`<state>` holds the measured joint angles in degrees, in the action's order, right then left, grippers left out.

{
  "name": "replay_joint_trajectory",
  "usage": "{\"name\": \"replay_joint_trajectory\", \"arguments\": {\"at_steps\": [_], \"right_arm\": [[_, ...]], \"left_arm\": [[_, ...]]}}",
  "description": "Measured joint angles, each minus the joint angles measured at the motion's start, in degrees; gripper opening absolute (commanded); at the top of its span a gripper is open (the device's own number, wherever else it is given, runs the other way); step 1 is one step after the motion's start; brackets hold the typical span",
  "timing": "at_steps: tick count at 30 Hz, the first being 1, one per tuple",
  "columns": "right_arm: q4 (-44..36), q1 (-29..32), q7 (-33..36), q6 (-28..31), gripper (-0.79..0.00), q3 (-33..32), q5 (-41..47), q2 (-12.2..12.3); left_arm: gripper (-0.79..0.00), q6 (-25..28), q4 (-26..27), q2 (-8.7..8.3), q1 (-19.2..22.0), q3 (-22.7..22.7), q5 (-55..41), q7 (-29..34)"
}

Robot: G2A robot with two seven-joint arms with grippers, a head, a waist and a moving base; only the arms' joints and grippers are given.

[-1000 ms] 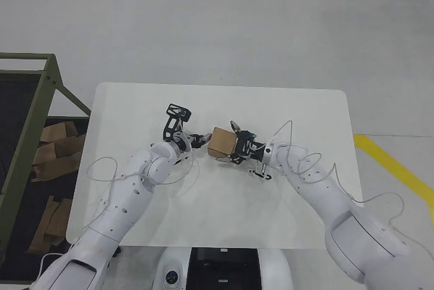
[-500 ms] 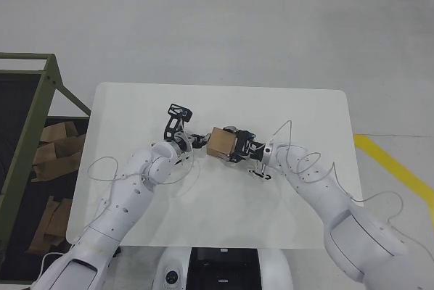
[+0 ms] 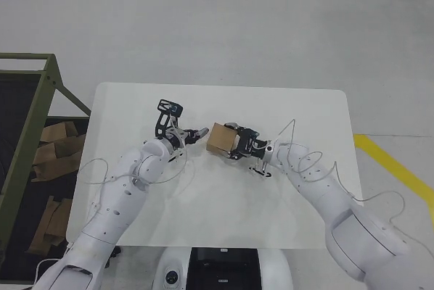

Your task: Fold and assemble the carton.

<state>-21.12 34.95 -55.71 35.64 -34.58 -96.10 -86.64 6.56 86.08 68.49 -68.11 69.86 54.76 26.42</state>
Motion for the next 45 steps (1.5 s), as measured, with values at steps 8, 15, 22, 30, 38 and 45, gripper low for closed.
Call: {"name": "replay_joint_trajectory", "arguments": {"at_steps": [8, 15, 22, 30, 38, 45], "right_arm": [[-3.9, 0.0, -4.0, 1.3, -0.785, -0.8, -1.2, 1.8], [-10.3, 1.5, -4.9, 2.7, -0.785, -2.4, -1.9, 4.0], [-20.9, 5.5, -6.2, 5.0, -0.785, -5.6, -2.9, 7.5], [-39.0, 14.3, -2.8, 5.5, -0.785, -13.1, -4.6, 12.8], [-50.9, 20.3, 2.5, 6.3, -0.785, -17.7, -4.9, 15.1], [-50.7, 20.2, 2.4, 6.3, -0.785, -17.7, -4.9, 15.1]], "left_arm": [[0.000, 1.3, 8.6, -1.10, -5.6, 6.1, -0.9, -1.1], [0.000, 3.7, 15.1, -1.98, -11.6, 11.5, -2.6, -1.7], [0.000, 5.6, 21.3, -2.67, -18.2, 17.0, -3.8, -3.7], [0.000, 9.4, 26.9, -3.28, -25.9, 24.5, -7.3, -6.5], [0.000, 13.1, 28.9, -3.54, -30.3, 28.2, -9.2, -8.2], [0.000, 13.0, 28.9, -3.54, -30.2, 28.2, -9.2, -8.2]]}}
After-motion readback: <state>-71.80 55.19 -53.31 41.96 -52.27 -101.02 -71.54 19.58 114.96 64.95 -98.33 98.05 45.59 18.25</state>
